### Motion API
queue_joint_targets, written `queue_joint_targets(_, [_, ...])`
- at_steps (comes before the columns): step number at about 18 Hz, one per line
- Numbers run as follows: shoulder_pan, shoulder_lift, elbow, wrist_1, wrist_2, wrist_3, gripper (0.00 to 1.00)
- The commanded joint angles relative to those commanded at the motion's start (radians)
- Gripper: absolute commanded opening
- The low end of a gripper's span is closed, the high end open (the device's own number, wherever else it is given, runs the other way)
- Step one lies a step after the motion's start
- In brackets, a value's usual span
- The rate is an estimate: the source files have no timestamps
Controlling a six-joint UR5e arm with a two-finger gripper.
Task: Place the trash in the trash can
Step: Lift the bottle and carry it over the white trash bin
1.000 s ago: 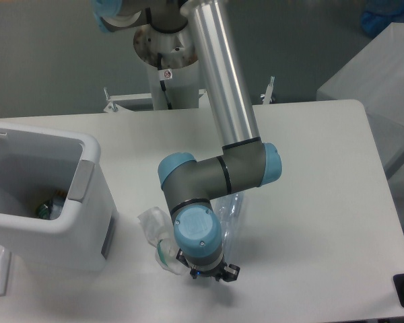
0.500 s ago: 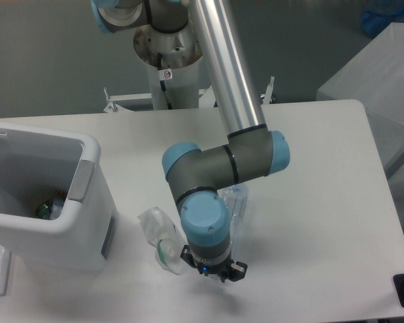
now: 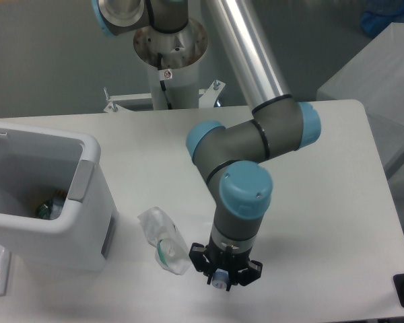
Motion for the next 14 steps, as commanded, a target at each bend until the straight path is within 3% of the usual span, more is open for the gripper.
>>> queue_joint_targets(5, [0.072, 0.046, 0.035, 0.003, -0.206, -0.006, 0.28])
queue_joint_targets(8, [0.086, 0.052, 0.049, 0.037, -0.292, -0.009, 0.28])
queue_joint_targets(14, [0.098, 0.14, 0.057, 0.044, -0.477, -0.023, 0.29])
